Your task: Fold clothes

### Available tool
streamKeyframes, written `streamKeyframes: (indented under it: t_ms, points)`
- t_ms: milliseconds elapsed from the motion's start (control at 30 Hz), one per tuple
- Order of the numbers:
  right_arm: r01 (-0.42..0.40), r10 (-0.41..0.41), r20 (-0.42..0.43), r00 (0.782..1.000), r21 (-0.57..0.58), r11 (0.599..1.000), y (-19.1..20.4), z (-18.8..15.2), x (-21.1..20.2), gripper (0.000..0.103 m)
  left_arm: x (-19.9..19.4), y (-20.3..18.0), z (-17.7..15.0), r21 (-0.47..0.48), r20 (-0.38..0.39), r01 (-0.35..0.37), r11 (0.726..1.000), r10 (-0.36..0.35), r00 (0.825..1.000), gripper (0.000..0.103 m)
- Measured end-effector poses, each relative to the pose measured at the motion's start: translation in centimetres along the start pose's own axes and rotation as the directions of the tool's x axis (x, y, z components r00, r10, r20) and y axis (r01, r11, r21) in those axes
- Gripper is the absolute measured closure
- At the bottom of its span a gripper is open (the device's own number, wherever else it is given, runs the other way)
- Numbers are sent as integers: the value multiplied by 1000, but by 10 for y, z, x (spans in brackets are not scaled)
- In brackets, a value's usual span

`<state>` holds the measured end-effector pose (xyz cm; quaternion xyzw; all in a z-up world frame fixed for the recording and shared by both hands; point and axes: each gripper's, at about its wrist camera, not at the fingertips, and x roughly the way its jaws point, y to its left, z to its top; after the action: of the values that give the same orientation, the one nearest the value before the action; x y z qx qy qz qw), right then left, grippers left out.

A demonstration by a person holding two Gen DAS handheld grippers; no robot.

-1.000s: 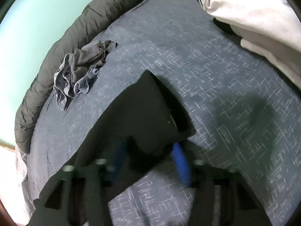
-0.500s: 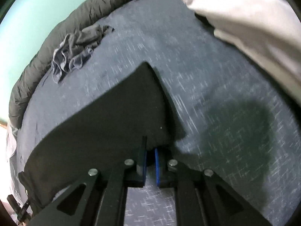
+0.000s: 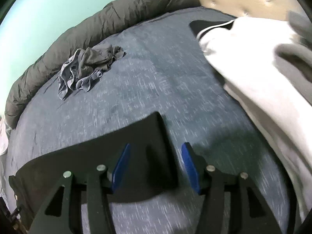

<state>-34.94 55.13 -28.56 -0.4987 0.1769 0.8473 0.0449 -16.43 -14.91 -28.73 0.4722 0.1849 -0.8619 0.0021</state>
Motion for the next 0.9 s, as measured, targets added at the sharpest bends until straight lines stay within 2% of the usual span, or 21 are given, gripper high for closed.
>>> streamKeyframes:
  t_ms: [300, 367, 400, 467, 533, 667, 900]
  points:
    - [10, -9, 11, 1000, -74, 997, 8, 28, 15, 45, 4, 2, 3, 3, -2, -13, 1000, 13, 1000, 43]
    - [2, -1, 14, 1000, -93, 996, 10, 30, 20, 54, 5, 3, 3, 4, -4, -14, 1000, 14, 1000, 43]
    - [0, 2, 16, 1000, -101, 995, 11, 30, 22, 67, 6, 3, 4, 3, -5, -13, 1000, 13, 1000, 43]
    - [32, -29, 30, 999, -124, 992, 15, 28, 24, 84, 7, 3, 5, 0, -7, -10, 1000, 10, 1000, 43]
    - [60, -51, 57, 997, -155, 986, 19, 27, 22, 93, 9, 3, 5, -2, -9, -7, 1000, 7, 1000, 43]
    - [90, -61, 147, 987, -202, 975, 27, 35, 6, 97, 8, 3, 5, -10, -7, -4, 1000, 4, 1000, 43]
    - [145, -70, 314, 947, -220, 965, 55, 81, -29, 98, 6, 2, 3, -10, -1, -4, 1000, 4, 1000, 43]
